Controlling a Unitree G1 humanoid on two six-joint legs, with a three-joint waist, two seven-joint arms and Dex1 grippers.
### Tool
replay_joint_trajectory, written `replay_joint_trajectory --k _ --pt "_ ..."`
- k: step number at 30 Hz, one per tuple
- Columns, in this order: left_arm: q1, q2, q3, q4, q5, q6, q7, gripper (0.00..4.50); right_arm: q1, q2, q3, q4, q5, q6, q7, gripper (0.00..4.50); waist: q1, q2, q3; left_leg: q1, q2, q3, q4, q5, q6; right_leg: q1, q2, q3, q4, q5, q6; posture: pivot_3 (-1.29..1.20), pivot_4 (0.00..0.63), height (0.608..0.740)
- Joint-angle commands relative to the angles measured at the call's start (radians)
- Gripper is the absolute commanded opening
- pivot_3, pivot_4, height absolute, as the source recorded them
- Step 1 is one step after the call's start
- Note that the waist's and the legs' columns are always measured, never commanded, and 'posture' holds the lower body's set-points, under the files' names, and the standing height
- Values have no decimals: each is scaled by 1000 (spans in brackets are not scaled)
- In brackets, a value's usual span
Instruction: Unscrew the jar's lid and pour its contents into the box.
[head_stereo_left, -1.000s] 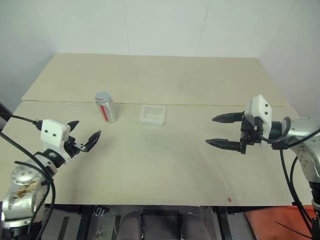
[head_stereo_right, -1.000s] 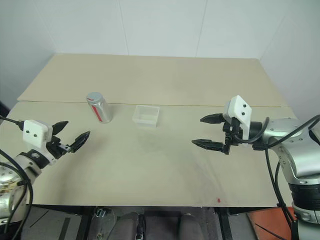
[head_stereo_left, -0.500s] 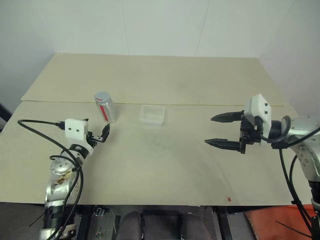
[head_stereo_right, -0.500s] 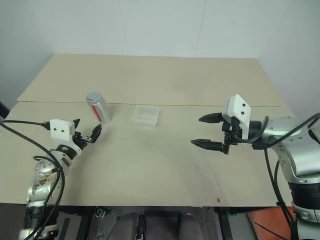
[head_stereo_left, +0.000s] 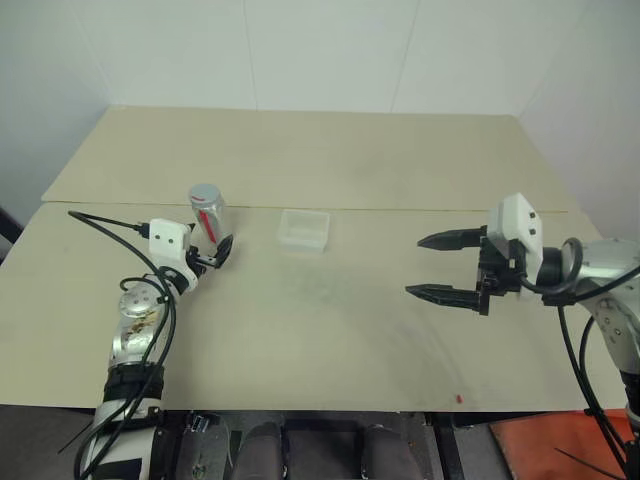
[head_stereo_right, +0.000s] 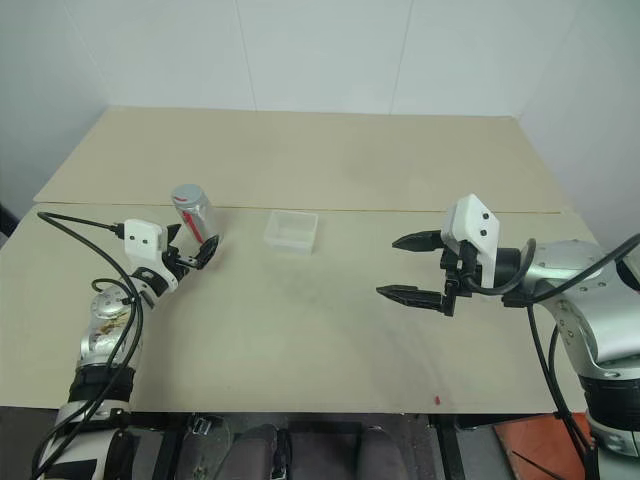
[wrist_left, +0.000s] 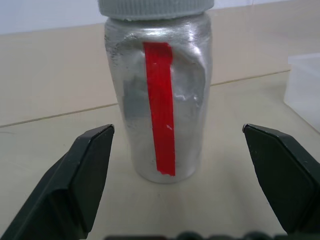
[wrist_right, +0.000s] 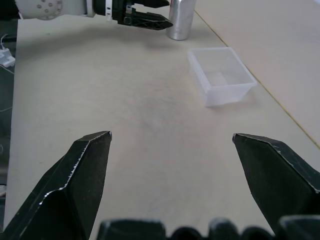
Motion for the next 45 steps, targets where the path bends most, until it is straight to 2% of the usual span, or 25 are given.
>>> replay_joint_trajectory --k 1,19,27,36,39,42,45 --pt "-40 22 4 43 8 -55 -19 4462 4 -14 -48 -43 26 7 -16 4500 0 0 0 0 0 0 0 0 0 0 0 0 0 0 0 0 150 740" --pt "-225 -2 -28 362 69 -202 -13 4462 12 -28 -57 -77 60 20 -39 4500 1 0 0 -1 0 4 0 0 0 0 0 -2 -1 0 0 0 150 740" --pt "-300 -4 -43 485 99 -205 23 4462 22 -31 -69 -94 69 29 -42 4500 0 0 0 -2 0 4 0 0 0 0 0 -2 -1 0 1 0 150 740" --pt "-353 -35 -47 559 105 -234 39 4462 59 -43 -98 -132 94 48 -54 4500 2 -1 0 -4 -1 3 1 0 0 -1 0 -3 -1 0 1 0 150 740" --pt "-364 -46 -47 572 106 -231 53 3916 65 -43 -104 -139 102 53 -64 4500 1 -1 0 -4 -1 3 2 0 0 -1 0 -4 -1 0 1 0 150 740" --pt "-365 -50 -46 578 110 -238 75 2913 71 -45 -106 -147 106 57 -67 4500 1 -1 0 -4 -1 3 2 0 0 -1 0 -4 -1 0 1 0 150 740" --pt "-361 -54 -46 577 111 -246 90 2806 80 -50 -109 -154 109 57 -63 4500 1 -1 0 -5 -1 2 2 0 0 -1 0 -4 -1 0 1 0 150 740"
